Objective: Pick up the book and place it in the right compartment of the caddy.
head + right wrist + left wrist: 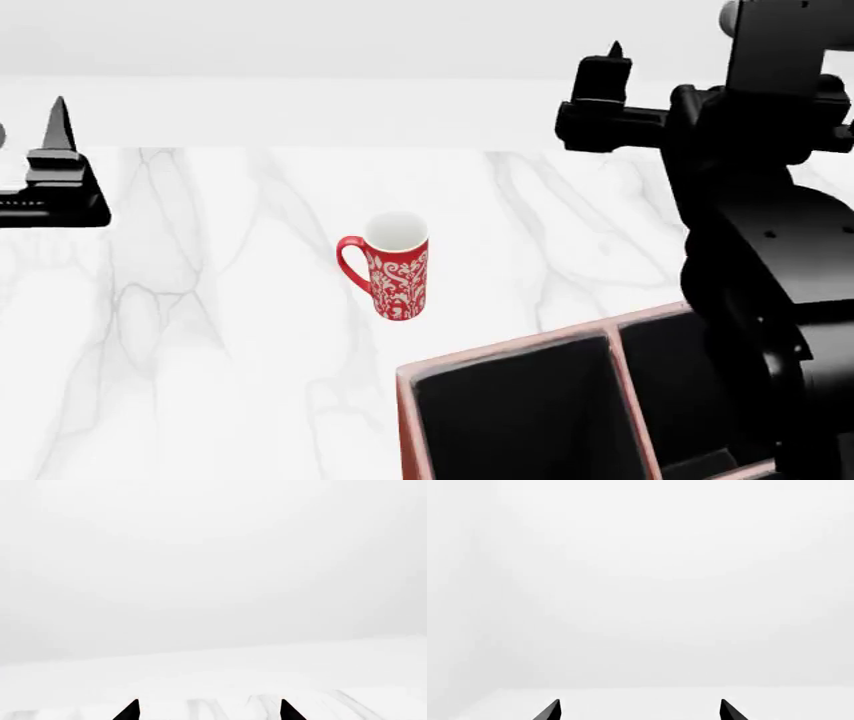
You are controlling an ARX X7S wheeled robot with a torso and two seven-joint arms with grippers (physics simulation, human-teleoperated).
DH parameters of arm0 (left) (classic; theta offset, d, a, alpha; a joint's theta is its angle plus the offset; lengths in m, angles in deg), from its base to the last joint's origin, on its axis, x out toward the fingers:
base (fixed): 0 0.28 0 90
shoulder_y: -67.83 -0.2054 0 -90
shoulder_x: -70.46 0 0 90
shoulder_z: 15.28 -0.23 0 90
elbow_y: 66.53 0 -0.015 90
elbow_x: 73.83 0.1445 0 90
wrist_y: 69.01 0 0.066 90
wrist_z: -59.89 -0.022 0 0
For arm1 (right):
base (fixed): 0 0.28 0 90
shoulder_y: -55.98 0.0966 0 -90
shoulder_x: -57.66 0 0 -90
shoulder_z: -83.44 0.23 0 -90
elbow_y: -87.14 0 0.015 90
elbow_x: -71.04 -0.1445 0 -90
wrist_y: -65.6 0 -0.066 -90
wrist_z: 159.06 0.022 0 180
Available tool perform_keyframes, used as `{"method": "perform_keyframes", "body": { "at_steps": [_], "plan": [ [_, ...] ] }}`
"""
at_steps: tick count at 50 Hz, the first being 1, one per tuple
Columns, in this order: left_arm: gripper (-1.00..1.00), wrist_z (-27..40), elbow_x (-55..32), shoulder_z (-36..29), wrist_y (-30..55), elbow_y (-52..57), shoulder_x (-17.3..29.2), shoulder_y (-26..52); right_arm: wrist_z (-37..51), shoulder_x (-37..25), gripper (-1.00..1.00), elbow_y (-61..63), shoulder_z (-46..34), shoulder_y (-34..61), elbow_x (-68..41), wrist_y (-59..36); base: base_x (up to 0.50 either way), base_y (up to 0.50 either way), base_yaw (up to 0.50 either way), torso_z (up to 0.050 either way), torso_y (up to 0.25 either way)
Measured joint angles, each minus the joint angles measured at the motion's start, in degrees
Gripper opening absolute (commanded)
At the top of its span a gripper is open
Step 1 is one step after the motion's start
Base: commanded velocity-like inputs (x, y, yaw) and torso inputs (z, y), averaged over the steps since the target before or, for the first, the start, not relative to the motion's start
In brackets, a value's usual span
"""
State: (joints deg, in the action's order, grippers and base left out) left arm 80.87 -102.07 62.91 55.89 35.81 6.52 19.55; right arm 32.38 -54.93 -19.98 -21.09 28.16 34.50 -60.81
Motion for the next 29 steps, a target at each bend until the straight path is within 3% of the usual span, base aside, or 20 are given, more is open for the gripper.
{"method": "perform_keyframes", "body": {
  "at_steps": [13,29],
  "plan": [
    [1.0,-6.1,3.0,-8.3,-4.1,-13.7,-5.9,11.5,-0.8,4.5,1.0,-1.8,-2.7,0.2,1.0,2.7,0.0,0.0,0.0,0.0,0.0],
    [1.0,-9.3,4.4,-12.3,-6.9,-20.7,-9.3,16.3,-1.3,6.8,1.0,-3.1,-4.3,0.1,1.4,3.9,0.0,0.0,0.0,0.0,0.0]
  ]
}}
